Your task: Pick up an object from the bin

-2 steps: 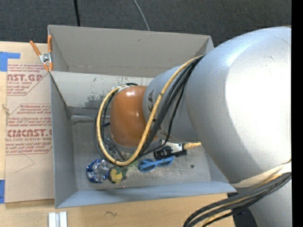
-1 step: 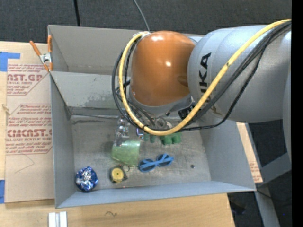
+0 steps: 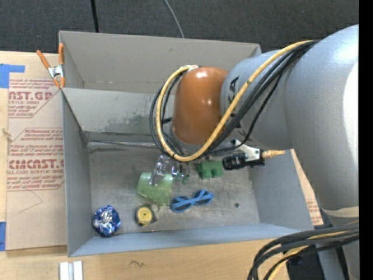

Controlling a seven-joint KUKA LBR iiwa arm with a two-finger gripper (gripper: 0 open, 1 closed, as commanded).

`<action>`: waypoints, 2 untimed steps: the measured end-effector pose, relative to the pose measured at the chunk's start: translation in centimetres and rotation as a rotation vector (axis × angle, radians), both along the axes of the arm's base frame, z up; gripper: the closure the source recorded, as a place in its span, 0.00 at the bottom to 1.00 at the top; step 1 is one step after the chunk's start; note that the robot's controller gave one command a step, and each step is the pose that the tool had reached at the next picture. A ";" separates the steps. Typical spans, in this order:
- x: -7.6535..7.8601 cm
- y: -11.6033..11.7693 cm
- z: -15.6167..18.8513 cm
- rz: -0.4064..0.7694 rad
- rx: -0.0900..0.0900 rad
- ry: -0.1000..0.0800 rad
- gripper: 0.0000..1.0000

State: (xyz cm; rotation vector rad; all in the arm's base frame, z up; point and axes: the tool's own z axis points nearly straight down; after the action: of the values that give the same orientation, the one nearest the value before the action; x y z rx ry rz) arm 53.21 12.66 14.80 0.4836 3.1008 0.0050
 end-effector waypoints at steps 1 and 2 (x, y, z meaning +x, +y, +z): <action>-0.1 0.0 -0.1 0.002 -0.002 0.003 0.00; -0.4 -9.2 -2.7 0.085 -0.007 0.006 0.00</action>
Offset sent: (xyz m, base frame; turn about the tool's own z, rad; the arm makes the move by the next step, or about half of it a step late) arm 0.0000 0.0000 0.0000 0.0000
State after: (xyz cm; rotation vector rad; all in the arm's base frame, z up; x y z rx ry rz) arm 52.85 3.48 12.12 0.3521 3.1237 -0.0067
